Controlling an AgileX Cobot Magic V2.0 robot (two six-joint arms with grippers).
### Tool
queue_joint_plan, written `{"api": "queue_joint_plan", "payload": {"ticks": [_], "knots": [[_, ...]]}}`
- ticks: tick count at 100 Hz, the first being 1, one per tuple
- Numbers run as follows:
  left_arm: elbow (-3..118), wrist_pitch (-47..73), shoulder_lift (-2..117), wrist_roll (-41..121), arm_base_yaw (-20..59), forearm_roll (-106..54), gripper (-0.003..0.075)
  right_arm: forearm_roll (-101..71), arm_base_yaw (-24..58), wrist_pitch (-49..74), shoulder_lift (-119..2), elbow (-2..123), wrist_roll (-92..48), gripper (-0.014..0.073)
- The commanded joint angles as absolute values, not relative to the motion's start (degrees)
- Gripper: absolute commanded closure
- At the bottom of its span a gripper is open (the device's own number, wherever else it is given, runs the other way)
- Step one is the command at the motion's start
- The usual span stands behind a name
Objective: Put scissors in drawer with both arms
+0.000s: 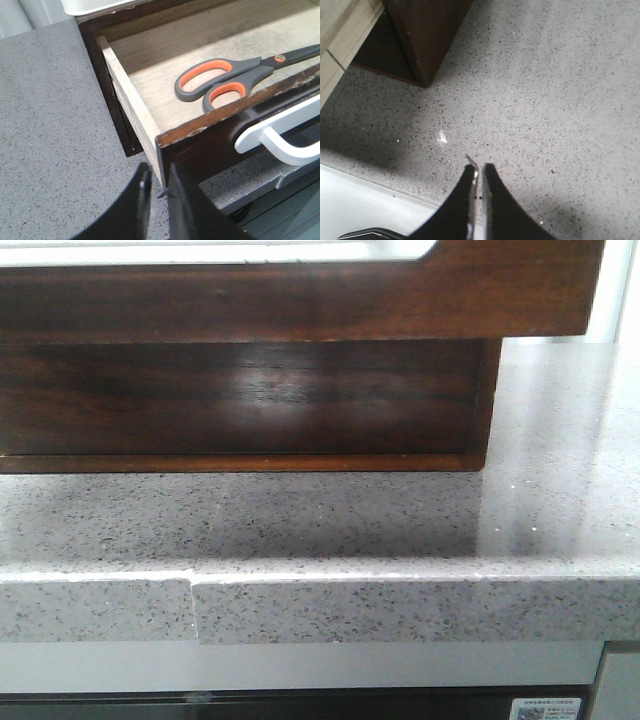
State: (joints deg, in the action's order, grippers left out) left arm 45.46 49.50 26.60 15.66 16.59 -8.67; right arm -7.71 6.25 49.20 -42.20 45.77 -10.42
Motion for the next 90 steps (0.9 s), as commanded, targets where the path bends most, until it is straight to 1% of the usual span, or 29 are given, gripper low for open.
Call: {"api": "queue_joint_plan", "payload": {"ticks": [1,67,74,81,90], "knots": [[47.34,45.26,27.16,15.55,17.01,-9.39,0.074,-7.92,5.85,44.64,-41.99,47.14,-10.37,0.0662],[47.21,46.05,27.16,15.39,17.01,-9.03,0.0741,-7.98,5.85,45.95,-41.99,47.14,-10.37,0.0662],[47.08,45.94,27.04,15.39,16.12,-7.59,0.0741,-7.98,5.85,45.95,-41.99,47.14,-10.37,0.0662],[45.11,43.26,25.87,15.29,14.25,-6.37,0.0741,-7.98,5.85,45.95,-41.99,47.14,-10.37,0.0662],[38.75,34.53,22.04,14.94,10.96,-5.27,0.0741,-7.98,5.85,45.95,-41.99,47.14,-10.37,0.0662]]}}
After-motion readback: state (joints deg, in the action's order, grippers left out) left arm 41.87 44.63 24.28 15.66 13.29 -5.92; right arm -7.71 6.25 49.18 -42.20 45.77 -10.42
